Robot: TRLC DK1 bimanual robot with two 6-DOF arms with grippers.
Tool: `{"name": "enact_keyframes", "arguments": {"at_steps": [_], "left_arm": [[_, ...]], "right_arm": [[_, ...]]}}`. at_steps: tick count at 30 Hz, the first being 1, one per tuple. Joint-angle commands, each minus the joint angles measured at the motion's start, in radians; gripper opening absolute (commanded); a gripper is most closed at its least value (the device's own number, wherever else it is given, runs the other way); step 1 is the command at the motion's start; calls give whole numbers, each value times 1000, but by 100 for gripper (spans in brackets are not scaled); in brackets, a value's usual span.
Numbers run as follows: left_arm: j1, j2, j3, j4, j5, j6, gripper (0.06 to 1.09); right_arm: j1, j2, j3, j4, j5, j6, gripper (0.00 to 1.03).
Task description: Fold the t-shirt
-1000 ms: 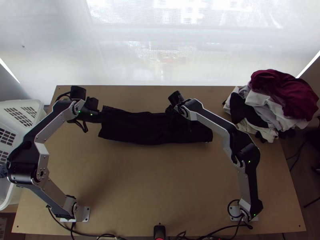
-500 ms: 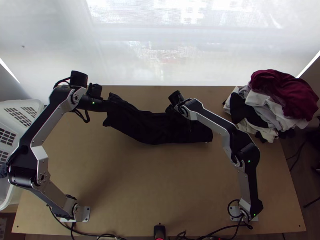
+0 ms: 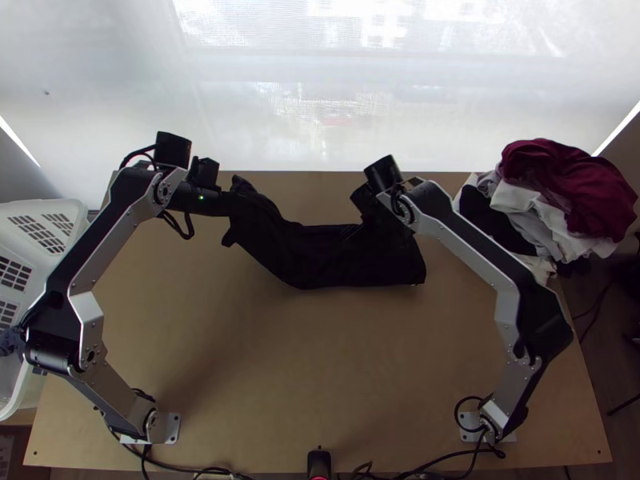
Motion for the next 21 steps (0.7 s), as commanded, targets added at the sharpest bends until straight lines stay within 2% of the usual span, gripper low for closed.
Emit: {"name": "enact_keyframes", "arguments": {"at_steps": [1, 12, 21], "left_arm": [[-68, 26, 29, 40, 2, -45, 9], [-203, 121, 86, 218, 0, -192, 9], [-349, 242, 183, 341, -18, -261, 9]], "right_arm": [[-50, -214, -44, -73, -2, -8, 99], [-158, -455, -235, -105, 0, -6, 99], [-225, -515, -293, -125, 0, -3, 99]]}}
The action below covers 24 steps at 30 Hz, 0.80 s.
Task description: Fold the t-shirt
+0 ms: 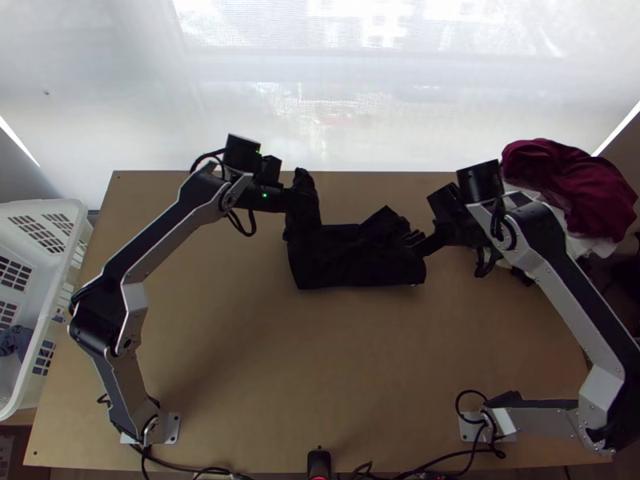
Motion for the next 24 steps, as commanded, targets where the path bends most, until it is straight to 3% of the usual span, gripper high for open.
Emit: {"name": "enact_keyframes", "arguments": {"at_steps": [1, 8, 24], "left_arm": [[-118, 89, 58, 101, -26, -44, 9], [-205, 221, 176, 149, -72, -36, 9], [-280, 529, 460, 158, -78, -47, 9]], "right_arm": [[-55, -55, -48, -14, -2, 6, 99], [-93, -68, -67, -18, -2, 30, 99], [-142, -112, -136, -41, -2, 33, 99]]}}
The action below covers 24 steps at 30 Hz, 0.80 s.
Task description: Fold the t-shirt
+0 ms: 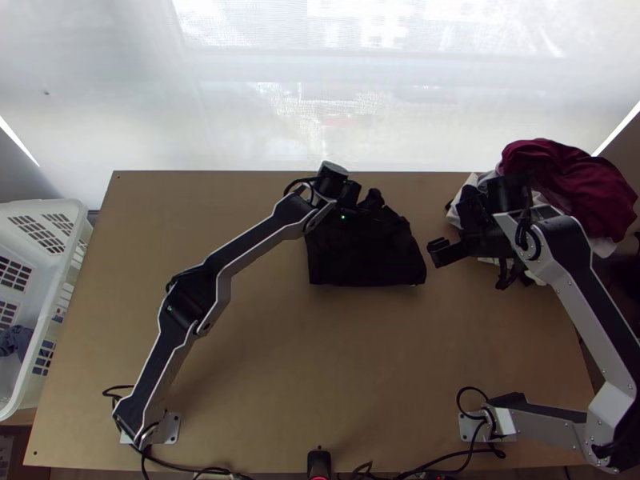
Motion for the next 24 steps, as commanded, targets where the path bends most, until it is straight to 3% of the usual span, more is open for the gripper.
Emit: {"name": "enact_keyframes", "arguments": {"at_steps": [1, 7, 8, 9, 10, 11, 20, 24], "left_arm": [[-32, 110, 88, 8, -1, -3, 9], [-54, 153, 114, 35, 0, -14, 10], [-60, 160, 114, 34, 0, -14, 23], [-64, 163, 114, 28, 3, -14, 50], [-69, 163, 114, 12, 3, -14, 84], [-74, 159, 116, -8, 5, -14, 106], [29, -120, 42, -213, 25, 31, 104], [109, -216, 15, -437, 25, 118, 104]], "right_arm": [[-15, -15, -34, -4, -1, 3, 99], [-16, -17, -57, -4, -1, 3, 99], [-18, -17, -61, -4, -1, 3, 99], [-18, -18, -67, -4, -1, 3, 99], [-19, -17, -70, -4, -1, 3, 99], [-18, -17, -73, -4, -1, 3, 99], [61, 72, -46, 62, 0, -22, 99], [140, 175, 26, 95, 0, -22, 99]]}}
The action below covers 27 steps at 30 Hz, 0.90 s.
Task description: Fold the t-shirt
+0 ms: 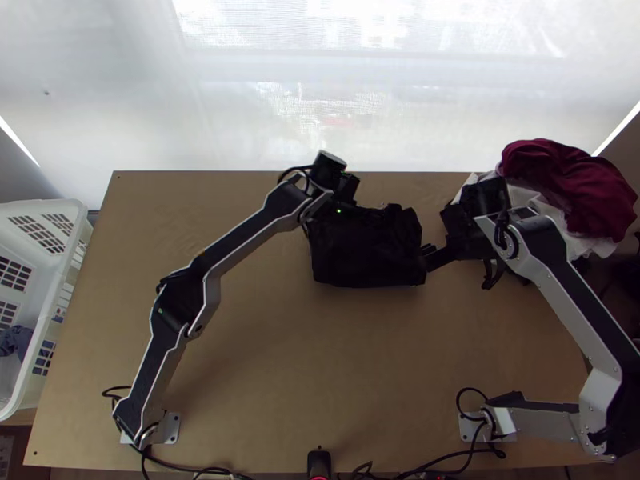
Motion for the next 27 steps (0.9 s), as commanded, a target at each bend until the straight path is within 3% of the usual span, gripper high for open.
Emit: {"name": "enact_keyframes", "arguments": {"at_steps": [1, 6, 10, 27], "left_arm": [[119, -187, -93, -259, 4, 105, 104], [181, -314, -422, -148, -1, 180, 104], [177, -313, -571, -66, -31, 202, 104], [114, -126, -551, -47, -128, 260, 104]], "right_arm": [[113, 150, 97, 50, 0, -6, 99], [195, 327, 218, 132, -1, 17, 99], [223, 422, 235, 195, -6, 31, 99], [110, 509, -87, 431, -41, 29, 99]]}}
